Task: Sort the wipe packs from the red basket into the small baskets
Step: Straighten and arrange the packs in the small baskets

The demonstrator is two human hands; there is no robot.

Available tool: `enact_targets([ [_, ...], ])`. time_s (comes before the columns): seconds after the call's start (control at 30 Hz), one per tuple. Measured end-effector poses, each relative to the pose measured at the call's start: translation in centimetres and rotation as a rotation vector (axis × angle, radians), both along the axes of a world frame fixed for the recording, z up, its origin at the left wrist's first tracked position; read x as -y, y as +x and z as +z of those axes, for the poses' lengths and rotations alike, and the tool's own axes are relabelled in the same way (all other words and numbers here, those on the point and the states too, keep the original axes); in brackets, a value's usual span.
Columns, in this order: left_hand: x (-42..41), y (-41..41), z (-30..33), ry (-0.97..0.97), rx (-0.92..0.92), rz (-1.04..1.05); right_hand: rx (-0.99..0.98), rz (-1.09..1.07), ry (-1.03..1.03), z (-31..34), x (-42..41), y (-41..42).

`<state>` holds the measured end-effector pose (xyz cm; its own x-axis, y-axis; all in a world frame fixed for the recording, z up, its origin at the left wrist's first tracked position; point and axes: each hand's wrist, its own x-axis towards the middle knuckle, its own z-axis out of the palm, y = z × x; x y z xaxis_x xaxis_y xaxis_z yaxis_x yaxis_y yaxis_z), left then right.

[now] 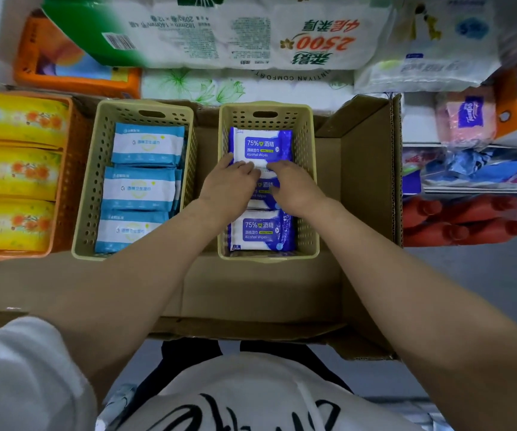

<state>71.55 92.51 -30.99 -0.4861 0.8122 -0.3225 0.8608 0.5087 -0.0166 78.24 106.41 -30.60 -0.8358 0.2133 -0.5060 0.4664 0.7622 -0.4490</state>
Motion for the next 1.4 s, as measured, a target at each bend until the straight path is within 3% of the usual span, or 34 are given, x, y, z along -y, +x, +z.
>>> enact_targets([
  [0.13,2.2,2.6,-0.1,0.128,0.063,0.058,-0.043,0.117,0.124,0.4,1.1,2.9],
  [0.27,3.2,4.6,-0.7,0.013,0.047,0.023,0.038,0.172,0.185,-0.2,1.9,4.2],
  [0.53,2.7,5.5,-0.5,-0.114,-0.019,0.035,-0.011,0.235,0.250,-0.9,1.9,4.1],
  [1.17,2.7,4.5,-0.9,-0.080,-0.010,0.021,-0.087,0.137,0.217,-1.3,1.7,3.5],
  [1.4,1.1,2.8,-0.6,-0.203,-0.119,0.047,-0.007,0.167,0.220,-1.0,0.9,0.7],
])
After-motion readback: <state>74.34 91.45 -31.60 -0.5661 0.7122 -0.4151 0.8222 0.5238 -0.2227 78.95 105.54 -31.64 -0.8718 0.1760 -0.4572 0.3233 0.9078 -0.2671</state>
